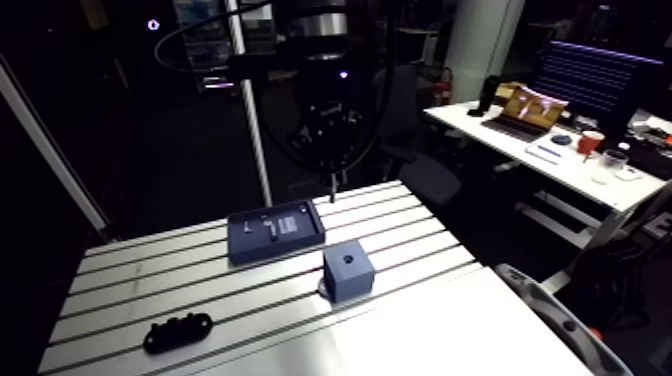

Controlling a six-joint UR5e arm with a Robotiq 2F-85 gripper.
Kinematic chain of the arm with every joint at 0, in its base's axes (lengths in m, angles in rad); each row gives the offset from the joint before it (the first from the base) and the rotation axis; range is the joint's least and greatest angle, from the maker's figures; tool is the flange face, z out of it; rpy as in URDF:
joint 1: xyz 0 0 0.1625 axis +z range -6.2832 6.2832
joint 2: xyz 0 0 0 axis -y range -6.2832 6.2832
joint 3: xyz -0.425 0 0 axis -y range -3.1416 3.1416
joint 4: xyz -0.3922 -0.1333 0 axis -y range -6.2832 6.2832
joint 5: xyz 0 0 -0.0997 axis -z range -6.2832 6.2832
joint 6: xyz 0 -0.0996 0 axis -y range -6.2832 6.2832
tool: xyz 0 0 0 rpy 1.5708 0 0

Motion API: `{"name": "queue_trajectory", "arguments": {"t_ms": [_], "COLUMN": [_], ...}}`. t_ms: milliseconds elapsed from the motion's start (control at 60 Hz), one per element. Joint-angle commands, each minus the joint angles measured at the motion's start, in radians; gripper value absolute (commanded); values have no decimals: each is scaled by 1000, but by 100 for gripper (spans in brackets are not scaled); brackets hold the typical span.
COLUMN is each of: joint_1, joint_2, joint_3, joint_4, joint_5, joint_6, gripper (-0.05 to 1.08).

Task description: Pick up the M10 bolt and insert it into the hex recess until seated.

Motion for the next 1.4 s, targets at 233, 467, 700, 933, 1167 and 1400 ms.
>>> {"name": "queue_trajectory", "arguments": {"t_ms": [233, 467, 700, 933, 1167, 1400], "joint_1": [-4, -22, -30, -30, -32, -38], "joint_2": [-3, -2, 14, 39, 55, 66], "joint_3": [66, 83, 94, 88, 85, 92], "joint_4": [-57, -67, -65, -58, -56, -53], "joint_5": [-2, -23, -43, -40, -40, -40], "joint_6": [1, -1, -6, -13, -24, -30], "gripper": [82, 83, 83, 83, 83, 83]}}
